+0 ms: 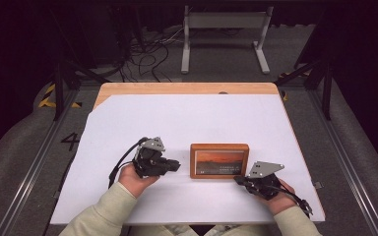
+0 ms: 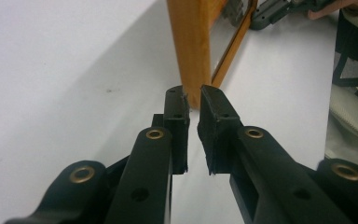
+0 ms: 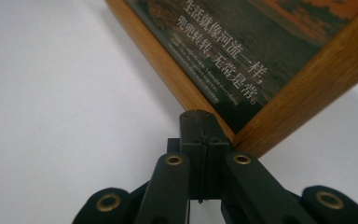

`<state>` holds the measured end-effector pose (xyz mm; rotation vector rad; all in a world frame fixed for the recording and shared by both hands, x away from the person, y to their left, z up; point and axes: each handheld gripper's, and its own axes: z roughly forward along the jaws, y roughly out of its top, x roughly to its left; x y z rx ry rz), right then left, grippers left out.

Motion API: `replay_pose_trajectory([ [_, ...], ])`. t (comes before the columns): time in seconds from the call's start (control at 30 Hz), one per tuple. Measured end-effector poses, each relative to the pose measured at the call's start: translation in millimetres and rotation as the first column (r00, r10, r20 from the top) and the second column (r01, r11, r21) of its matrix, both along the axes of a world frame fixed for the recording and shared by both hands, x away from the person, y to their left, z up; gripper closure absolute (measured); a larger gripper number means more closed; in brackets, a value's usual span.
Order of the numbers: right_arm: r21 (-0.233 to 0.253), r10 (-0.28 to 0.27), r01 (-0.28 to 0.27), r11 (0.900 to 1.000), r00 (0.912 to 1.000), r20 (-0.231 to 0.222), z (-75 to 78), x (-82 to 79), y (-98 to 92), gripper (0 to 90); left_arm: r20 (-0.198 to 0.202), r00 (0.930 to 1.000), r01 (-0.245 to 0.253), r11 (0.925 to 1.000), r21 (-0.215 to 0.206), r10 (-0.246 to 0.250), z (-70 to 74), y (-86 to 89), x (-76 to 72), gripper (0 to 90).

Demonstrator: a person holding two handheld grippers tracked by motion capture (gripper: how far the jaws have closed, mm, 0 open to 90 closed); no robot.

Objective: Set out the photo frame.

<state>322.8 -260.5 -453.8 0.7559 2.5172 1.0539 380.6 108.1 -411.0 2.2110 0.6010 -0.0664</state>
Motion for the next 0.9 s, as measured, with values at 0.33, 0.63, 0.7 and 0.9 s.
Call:
replay_pose_trajectory([
  [0.33,0.054,-0.014,0.012,0.998,0.9986,0.05,28.5,-11.5,-9.2,89.6,0.033,0.9987,-0.037,0.9991,-0.022,0.038,3.1,18.0,-5.3,77.6],
  [0.63,0.199,-0.15,0.125,0.972,0.9814,0.119,65.3,-10.2,-44.4,58.6,0.099,0.9883,-0.11,0.992,-0.061,0.116,12.2,50.6,-15.5,71.6],
  [0.7,0.213,-0.168,0.14,0.967,0.9786,0.119,67.0,-6.8,-49.3,47.9,0.111,0.9846,-0.129,0.9897,-0.062,0.135,13.5,56.7,-16.2,69.7],
  [0.9,0.227,-0.205,0.178,0.957,0.9737,0.1,68.6,5.1,-66.4,40.1,0.144,0.9697,-0.19,0.9798,-0.061,0.197,15.8,77.7,-16.4,60.9],
])
